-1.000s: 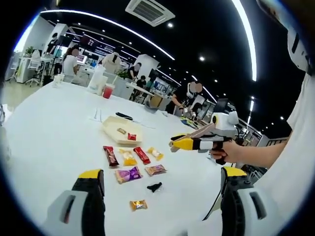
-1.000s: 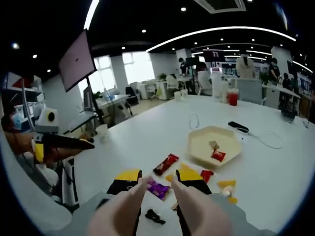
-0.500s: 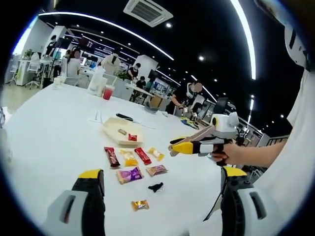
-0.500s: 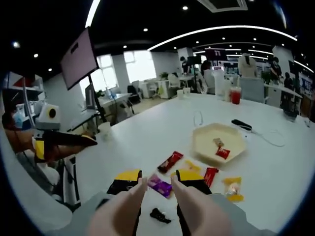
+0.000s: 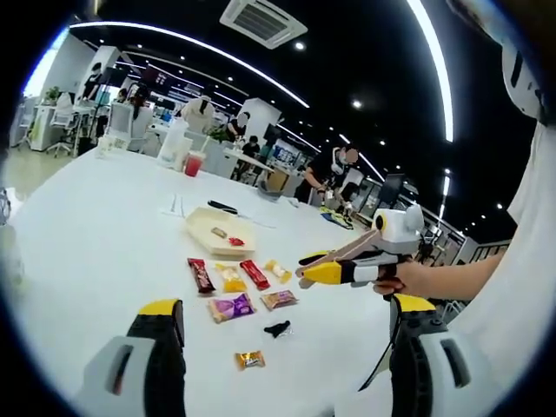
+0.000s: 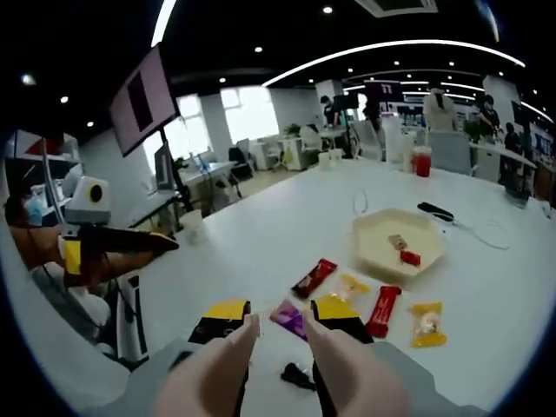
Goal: Place the target food into the container with the food tongs after gripping and lifting it, then release it inside without dropping or visibly crushing the food.
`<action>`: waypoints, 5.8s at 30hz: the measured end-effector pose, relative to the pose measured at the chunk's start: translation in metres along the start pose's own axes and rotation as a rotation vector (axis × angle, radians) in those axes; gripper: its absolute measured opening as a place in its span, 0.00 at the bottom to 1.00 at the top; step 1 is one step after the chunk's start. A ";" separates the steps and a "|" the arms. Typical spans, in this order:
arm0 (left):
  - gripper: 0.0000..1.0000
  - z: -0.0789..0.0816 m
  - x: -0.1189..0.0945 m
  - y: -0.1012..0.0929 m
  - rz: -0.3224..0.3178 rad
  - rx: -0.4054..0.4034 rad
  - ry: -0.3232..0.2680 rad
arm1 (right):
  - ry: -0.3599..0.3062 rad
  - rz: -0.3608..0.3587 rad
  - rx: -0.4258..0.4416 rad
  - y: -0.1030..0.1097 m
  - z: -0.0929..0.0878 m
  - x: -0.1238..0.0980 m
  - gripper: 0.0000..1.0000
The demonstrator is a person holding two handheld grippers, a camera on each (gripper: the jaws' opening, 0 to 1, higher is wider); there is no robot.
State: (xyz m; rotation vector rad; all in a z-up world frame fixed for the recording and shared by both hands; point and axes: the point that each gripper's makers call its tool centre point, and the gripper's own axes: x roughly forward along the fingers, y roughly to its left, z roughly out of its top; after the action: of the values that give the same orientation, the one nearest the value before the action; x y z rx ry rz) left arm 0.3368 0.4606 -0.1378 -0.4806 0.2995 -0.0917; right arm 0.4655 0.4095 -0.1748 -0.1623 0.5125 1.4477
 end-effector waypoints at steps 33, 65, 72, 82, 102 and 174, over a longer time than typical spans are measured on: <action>0.99 0.001 -0.005 -0.001 0.017 -0.001 -0.017 | 0.058 0.080 -0.040 0.035 -0.026 0.014 0.27; 0.99 -0.011 -0.011 -0.005 0.029 -0.015 0.018 | 0.142 0.153 -0.115 0.074 -0.065 0.031 0.27; 0.99 -0.010 -0.012 -0.003 0.036 -0.013 0.022 | 0.155 0.167 -0.147 0.074 -0.070 0.038 0.27; 0.99 -0.009 -0.017 0.000 0.057 -0.020 0.008 | 0.174 0.175 -0.154 0.073 -0.079 0.046 0.27; 0.99 -0.014 -0.019 -0.003 0.074 -0.034 0.008 | 0.196 0.183 -0.192 0.075 -0.091 0.053 0.27; 0.99 -0.006 -0.018 0.003 0.098 -0.085 -0.018 | 0.271 0.206 -0.316 0.079 -0.109 0.085 0.18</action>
State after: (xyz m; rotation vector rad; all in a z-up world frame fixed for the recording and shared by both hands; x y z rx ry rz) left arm 0.3183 0.4634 -0.1390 -0.5499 0.3102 0.0209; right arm 0.3666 0.4518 -0.2920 -0.5765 0.5280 1.7150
